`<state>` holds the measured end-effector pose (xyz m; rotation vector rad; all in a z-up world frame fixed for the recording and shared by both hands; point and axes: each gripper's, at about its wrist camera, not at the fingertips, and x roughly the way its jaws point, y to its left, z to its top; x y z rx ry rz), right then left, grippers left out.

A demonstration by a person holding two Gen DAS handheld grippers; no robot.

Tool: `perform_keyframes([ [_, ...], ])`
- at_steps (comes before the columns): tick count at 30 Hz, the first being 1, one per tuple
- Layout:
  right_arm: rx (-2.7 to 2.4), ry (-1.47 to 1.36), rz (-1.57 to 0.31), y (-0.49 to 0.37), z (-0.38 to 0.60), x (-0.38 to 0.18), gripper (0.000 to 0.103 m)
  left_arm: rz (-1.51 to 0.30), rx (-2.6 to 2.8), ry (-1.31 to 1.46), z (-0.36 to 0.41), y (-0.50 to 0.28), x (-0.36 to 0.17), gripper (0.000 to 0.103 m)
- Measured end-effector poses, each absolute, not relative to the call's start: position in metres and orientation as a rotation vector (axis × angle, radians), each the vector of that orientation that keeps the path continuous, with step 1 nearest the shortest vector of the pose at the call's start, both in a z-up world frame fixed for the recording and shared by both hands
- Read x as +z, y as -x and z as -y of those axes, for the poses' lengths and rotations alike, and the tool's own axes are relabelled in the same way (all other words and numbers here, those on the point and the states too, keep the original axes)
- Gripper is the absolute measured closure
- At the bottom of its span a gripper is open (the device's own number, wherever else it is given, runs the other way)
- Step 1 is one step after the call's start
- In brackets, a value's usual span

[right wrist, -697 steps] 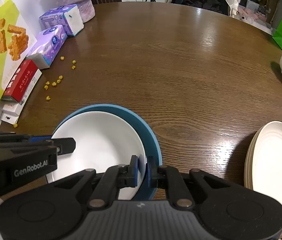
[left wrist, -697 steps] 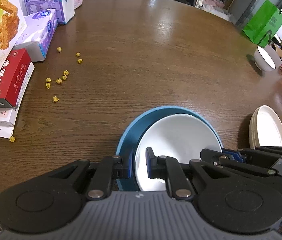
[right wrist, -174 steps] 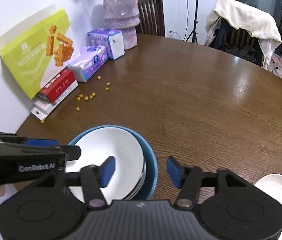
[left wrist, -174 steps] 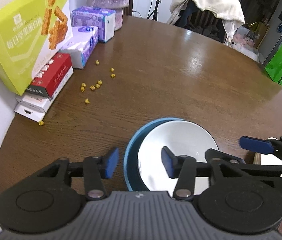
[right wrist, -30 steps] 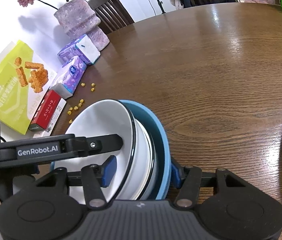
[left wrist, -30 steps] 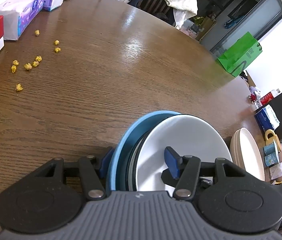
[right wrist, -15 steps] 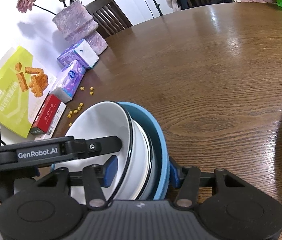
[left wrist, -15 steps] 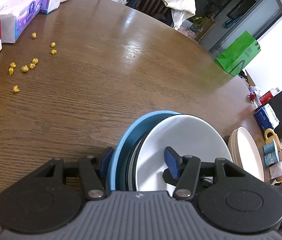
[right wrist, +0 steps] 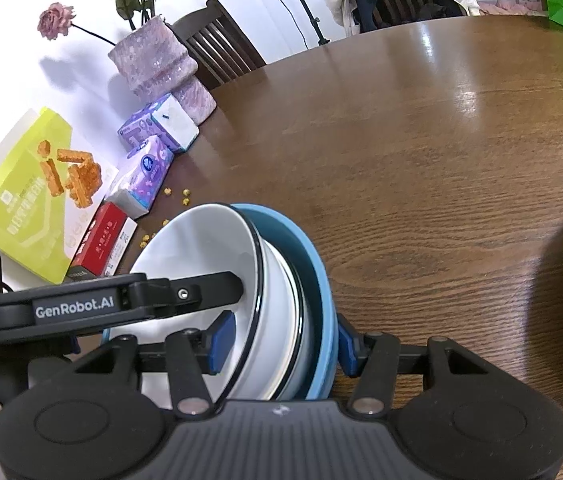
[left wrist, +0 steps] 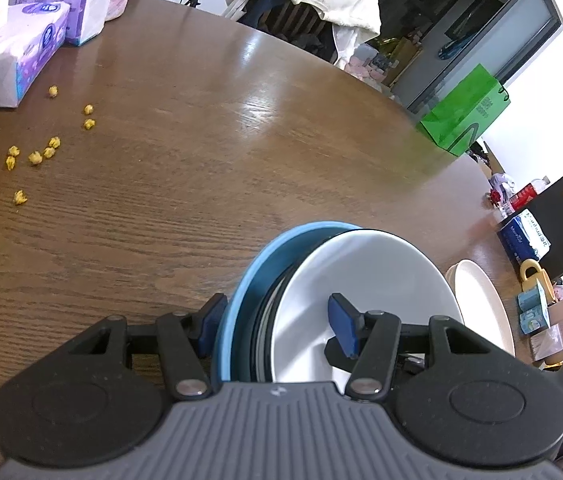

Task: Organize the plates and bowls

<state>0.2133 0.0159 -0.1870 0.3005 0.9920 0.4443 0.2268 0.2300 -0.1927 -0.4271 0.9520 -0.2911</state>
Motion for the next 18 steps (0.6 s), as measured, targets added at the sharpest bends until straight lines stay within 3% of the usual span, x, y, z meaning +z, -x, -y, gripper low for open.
perform_keyframes([
  [18, 0.463, -0.318, -0.951, -0.209, 0.014, -0.165, 0.053, -0.918, -0.291, 0.411, -0.206, -0.219, -0.166, 0.046],
])
